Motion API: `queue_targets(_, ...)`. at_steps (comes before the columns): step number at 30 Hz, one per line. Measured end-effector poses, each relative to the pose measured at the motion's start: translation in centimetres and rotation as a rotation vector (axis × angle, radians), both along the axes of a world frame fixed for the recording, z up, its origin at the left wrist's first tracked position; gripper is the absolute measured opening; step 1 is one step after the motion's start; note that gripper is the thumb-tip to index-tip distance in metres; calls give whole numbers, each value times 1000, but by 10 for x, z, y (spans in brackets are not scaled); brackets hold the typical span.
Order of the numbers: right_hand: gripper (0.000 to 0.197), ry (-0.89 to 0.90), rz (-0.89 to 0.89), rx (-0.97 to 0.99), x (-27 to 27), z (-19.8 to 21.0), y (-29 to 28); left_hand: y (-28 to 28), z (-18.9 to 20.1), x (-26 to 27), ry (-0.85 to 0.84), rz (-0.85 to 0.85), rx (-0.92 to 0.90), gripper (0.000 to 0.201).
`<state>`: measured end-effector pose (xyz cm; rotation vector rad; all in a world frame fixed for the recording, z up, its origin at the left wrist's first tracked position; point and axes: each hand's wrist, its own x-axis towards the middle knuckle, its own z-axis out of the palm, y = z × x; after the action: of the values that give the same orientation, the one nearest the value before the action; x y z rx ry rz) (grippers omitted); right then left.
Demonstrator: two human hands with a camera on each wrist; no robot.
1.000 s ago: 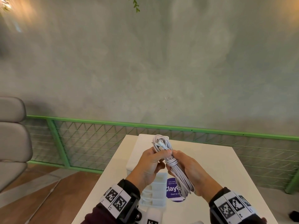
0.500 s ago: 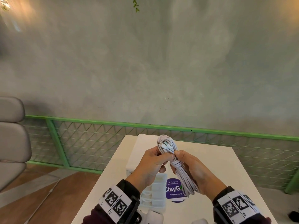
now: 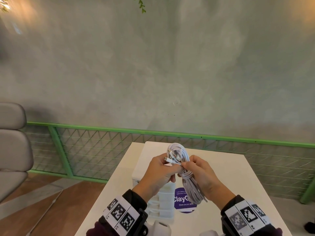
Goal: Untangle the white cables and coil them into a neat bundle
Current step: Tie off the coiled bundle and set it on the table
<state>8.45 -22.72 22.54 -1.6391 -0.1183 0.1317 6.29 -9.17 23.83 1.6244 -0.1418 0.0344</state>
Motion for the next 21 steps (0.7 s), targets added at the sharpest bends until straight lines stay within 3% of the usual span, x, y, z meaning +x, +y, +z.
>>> queue_targets(7, 19, -130, -106, -79, -6, -8, -3, 5, 2, -4, -19, -70, 50, 17)
queue_targets(13, 20, -156, -128, -148, -4, -9, -2, -10, -2, -4, -30, 91, 12, 26)
queue_targets(18, 23, -24, -94, -38, -7, -8, -4, -15, -8, -2, -15, 111, 42, 27)
queue_targets(21, 18, 121, 28, 68, -8, -3, -3, -13, -5, 0, -15, 60, 78, 28)
